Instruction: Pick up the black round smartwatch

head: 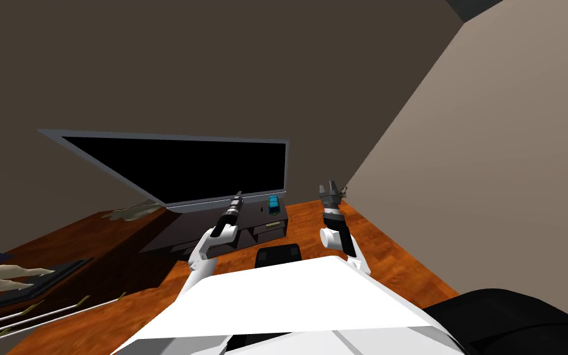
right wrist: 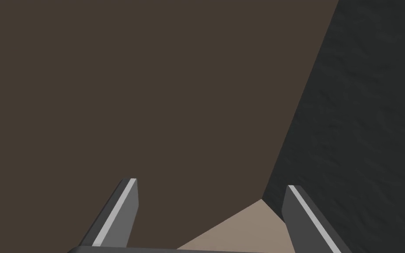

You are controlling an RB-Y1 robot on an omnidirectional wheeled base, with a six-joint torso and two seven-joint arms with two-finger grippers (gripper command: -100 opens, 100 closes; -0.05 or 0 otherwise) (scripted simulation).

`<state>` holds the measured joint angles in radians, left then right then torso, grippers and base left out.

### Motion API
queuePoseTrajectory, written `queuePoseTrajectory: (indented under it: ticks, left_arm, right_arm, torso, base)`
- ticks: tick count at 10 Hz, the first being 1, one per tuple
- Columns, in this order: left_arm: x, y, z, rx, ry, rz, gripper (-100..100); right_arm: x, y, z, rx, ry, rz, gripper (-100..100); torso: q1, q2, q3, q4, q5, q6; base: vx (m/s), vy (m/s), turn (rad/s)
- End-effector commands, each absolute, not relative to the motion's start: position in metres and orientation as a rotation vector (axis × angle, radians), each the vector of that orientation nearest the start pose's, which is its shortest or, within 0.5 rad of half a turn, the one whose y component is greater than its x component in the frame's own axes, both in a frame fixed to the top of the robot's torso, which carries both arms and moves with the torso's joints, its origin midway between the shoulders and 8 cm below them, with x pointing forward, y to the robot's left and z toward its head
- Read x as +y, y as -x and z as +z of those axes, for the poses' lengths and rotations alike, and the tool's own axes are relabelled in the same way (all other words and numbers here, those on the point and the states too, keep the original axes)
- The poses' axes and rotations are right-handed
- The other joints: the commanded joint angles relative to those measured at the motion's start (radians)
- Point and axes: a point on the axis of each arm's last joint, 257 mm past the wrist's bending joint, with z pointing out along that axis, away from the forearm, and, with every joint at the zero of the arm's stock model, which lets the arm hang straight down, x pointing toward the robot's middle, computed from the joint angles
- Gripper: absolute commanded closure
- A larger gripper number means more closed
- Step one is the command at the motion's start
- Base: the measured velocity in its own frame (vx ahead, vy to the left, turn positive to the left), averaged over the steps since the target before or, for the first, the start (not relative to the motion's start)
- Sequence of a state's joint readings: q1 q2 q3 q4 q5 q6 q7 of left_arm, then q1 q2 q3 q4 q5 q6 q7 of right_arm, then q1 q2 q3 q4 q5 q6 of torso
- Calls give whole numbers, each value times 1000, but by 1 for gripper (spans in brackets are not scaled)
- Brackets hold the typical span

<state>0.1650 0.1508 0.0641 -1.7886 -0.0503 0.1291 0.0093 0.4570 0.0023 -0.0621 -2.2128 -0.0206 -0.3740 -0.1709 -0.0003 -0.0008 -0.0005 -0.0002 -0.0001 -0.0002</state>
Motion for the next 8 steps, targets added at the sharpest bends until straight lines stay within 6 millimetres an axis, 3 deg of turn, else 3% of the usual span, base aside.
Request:
queuePoseTrajectory:
  ticks: [1,3,4,5,6,7,8]
  left_arm:
    - [324,-499,-240,1296,1195,-925,-100]
    - [328,-504,-258,1327,1240,-895,-100]
    - [331,-508,-276,1360,1287,-864,-100]
    - [331,-508,-276,1360,1287,-864,-100]
    - [334,-511,-295,1391,1332,-833,-100]
    - [335,-511,-295,1392,1334,-831,-100]
    - [337,-513,-313,1423,1378,-801,-100]
  right_arm:
    - [-307,-375,-16,634,-867,1384,0]
    - [-307,-375,-16,634,-867,1384,0]
    - [-307,-375,-16,634,-867,1384,0]
    - [-307,-375,-16,634,-867,1384,0]
    - [-307,-375,-16,634,-867,1384,0]
    - [-307,-375,-16,634,-867,1384,0]
    - [-307,-375,-16,634,-867,1384,0]
  torso:
    - [0,0,0,0,0,0]
    - [0,0,0,0,0,0]
    - [0,0,0,0,0,-1]
    - [0,0,0,0,0,0]
    - [0,1,0,0,0,0]
    - [0,0,0,0,0,0]
    - [0,0,0,0,0,-1]
  base:
    - [7,-1,-59]
    - [5,-1,-81]
    - [3,-3,-91]
    - [3,-1,-56]
    - [3,-3,-111]
    - [4,0,-49]
    - [4,-4,-95]
